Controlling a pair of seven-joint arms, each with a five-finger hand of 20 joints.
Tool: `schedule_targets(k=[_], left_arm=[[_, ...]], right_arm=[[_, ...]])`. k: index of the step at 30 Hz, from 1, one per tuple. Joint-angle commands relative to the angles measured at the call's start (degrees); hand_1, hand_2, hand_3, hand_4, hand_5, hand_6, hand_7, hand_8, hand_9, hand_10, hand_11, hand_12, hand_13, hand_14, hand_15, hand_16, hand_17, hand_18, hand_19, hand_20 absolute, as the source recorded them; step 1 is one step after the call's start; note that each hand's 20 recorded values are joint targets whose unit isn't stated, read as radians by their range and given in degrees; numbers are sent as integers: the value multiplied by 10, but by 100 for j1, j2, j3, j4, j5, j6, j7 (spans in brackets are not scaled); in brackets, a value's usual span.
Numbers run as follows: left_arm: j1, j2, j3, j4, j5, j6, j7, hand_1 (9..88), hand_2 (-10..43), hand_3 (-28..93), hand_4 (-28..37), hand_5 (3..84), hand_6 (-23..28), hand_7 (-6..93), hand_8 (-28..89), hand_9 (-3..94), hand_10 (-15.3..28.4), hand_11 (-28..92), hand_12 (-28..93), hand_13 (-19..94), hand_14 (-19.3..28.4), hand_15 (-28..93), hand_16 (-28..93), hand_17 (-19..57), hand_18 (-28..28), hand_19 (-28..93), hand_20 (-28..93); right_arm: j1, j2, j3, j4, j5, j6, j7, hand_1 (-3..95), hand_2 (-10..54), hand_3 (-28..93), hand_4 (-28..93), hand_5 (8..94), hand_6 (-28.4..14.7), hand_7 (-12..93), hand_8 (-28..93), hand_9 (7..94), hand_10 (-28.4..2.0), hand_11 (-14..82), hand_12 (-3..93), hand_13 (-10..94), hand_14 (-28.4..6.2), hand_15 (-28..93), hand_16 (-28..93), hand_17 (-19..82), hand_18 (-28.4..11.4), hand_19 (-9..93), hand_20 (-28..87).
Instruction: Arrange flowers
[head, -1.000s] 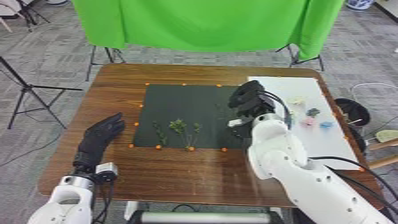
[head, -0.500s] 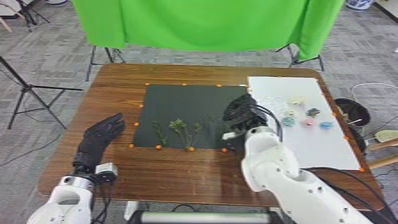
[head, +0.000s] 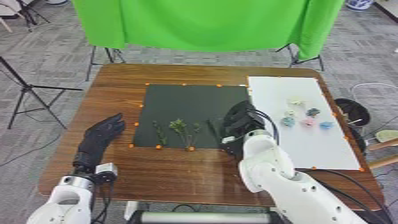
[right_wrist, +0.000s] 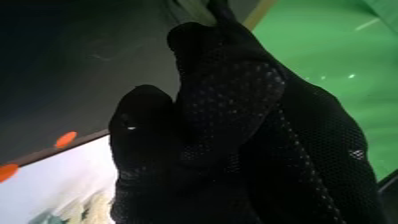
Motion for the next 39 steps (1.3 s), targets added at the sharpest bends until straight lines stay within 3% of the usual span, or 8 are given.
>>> schedule_targets(k=[1,14,39], left_arm=[[101,-40,47,51,27,-105,-153,261,-95,704,-226,437,25,109,-66,417,123,150,110,342,145,95,-3,73,92,18,161],[82,-15,62,60,31,-169,-212,259,-95,705,-226,436,25,110,-66,417,123,150,110,342,144,96,-2,72,93,18,161],[79,-35,60,63,20,-175,-182,261,-95,705,-227,434,21,111,-66,417,123,151,110,342,144,95,-2,71,94,18,161]], right_arm=[[21,-70,-77,95,22,69,77,622,-95,613,-7,714,-61,429,115,937,-118,181,318,937,-10,528,165,794,-19,765,405],[-3,-85,4,90,153,-72,112,581,-95,619,-3,688,-54,410,119,934,-105,160,359,937,-12,513,174,790,-20,757,405],[15,153,132,22,21,-438,54,519,-95,599,4,665,-42,315,115,885,-121,159,354,937,-22,481,210,773,-29,750,435]])
